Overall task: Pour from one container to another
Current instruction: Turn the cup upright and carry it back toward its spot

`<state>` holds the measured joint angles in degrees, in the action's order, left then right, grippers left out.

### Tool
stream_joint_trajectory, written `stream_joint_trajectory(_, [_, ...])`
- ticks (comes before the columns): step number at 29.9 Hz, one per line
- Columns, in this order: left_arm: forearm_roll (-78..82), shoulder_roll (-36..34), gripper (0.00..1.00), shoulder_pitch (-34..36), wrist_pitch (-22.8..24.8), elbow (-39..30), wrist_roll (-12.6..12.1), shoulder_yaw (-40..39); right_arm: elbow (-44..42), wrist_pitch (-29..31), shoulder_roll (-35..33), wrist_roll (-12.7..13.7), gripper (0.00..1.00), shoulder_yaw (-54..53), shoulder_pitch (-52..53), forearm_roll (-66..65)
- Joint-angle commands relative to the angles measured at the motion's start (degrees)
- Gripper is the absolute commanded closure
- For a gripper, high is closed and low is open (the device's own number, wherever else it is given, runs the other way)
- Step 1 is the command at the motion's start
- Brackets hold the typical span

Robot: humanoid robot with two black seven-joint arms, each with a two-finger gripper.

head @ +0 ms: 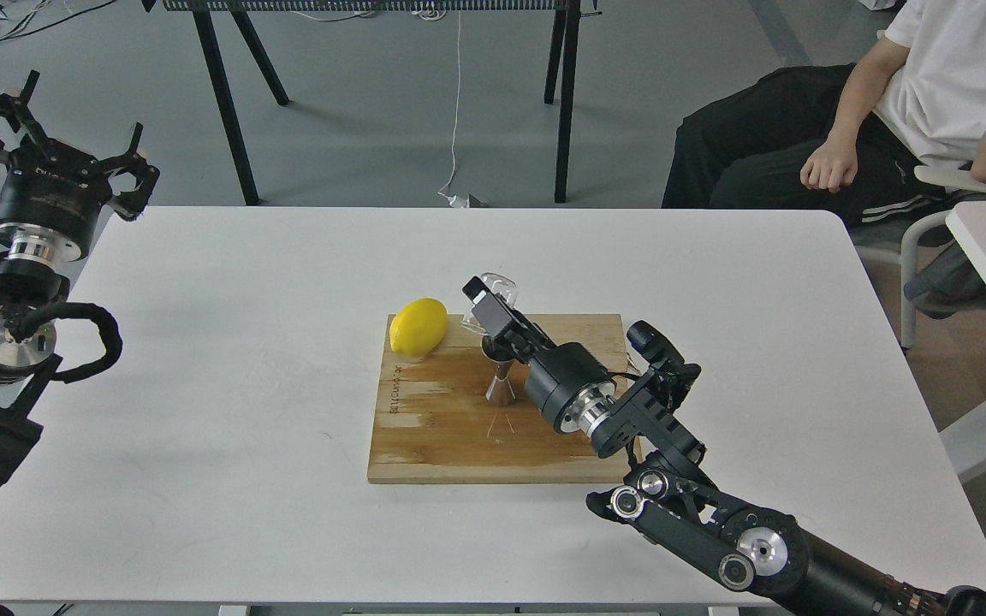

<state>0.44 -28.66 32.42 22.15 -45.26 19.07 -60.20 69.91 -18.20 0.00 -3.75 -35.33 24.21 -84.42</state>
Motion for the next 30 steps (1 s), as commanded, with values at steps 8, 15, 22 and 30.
stream_joint_trajectory(8, [0.0,0.0,0.0,0.0,0.0,0.0,0.0,-0.1,5.6,1.9,-6.2,0.6,0.68,-8.1,2.9,35.3])
stream_joint_trajectory(15, [-0.1,0.6,0.0,0.0,-0.1,0.0,0.0,-0.1,4.4,9.1,-10.7,1.1,0.68,-17.5,1.5,60.5])
stream_joint_trajectory(22, [-0.1,0.8,0.0,0.0,-0.1,0.0,0.0,-0.2,1.2,12.1,-13.9,2.7,0.68,-23.5,-2.8,76.1])
stream_joint_trajectory(30, [-0.3,1.0,0.0,0.0,0.0,0.0,0.0,0.2,-8.8,22.4,-13.7,9.5,0.68,-34.9,-10.0,95.5])
